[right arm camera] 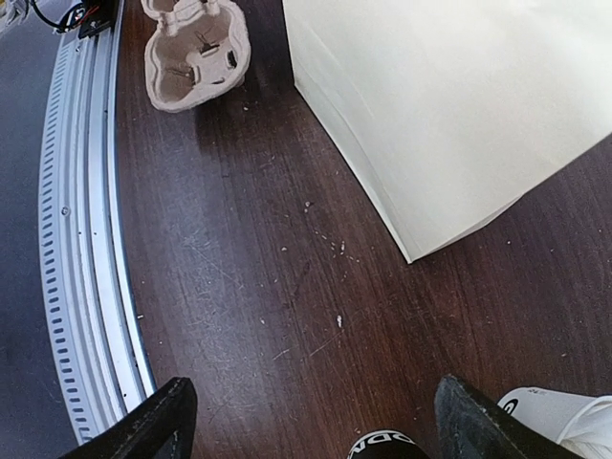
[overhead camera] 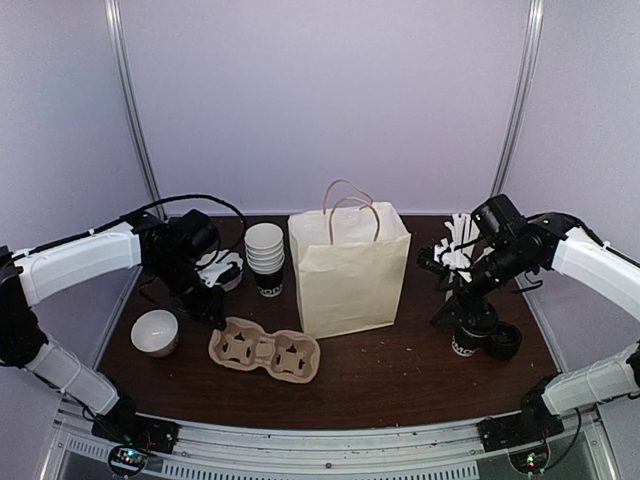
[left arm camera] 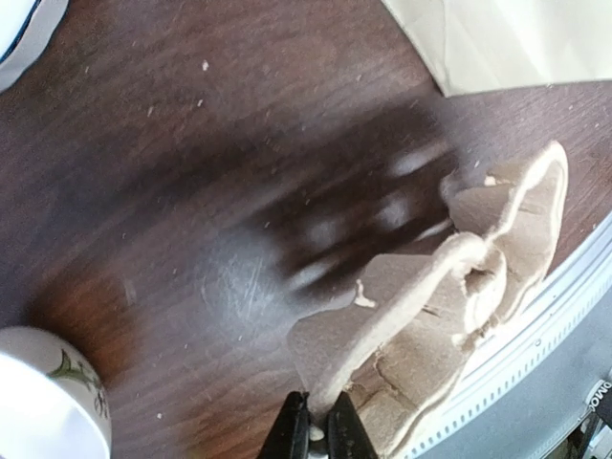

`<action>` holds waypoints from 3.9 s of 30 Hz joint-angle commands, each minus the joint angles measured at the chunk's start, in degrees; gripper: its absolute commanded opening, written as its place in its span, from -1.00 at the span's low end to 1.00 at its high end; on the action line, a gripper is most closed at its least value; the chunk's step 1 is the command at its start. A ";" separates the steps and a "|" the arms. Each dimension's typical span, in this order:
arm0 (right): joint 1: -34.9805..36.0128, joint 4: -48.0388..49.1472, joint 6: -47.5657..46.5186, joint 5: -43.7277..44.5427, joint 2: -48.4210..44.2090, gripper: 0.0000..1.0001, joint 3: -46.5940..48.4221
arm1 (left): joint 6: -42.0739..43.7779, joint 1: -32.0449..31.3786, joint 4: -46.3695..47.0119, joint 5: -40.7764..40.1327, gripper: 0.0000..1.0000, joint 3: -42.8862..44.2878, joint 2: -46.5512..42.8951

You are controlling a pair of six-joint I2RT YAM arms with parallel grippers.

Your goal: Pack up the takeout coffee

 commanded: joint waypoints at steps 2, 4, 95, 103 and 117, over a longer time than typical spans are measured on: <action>-0.26 -2.74 -0.26 -2.02 1.35 0.79 2.83 | -0.85 -0.02 -7.59 -5.96 -0.88 2.12 -2.82; -0.26 -3.70 -0.69 -2.08 1.23 0.79 3.67 | -0.77 -0.02 -7.53 -4.01 -0.88 1.39 -3.85; 30.07 5.56 0.90 20.19 28.43 0.11 9.54 | 14.72 -0.28 35.92 -15.55 0.37 -4.03 -7.42; 28.59 4.39 0.22 18.69 30.20 0.21 10.88 | 14.72 -0.19 35.43 -14.71 0.37 -3.69 -6.76; 27.16 6.07 -0.17 18.59 32.26 0.04 9.86 | 14.87 0.06 34.92 -14.20 0.36 -3.30 -6.13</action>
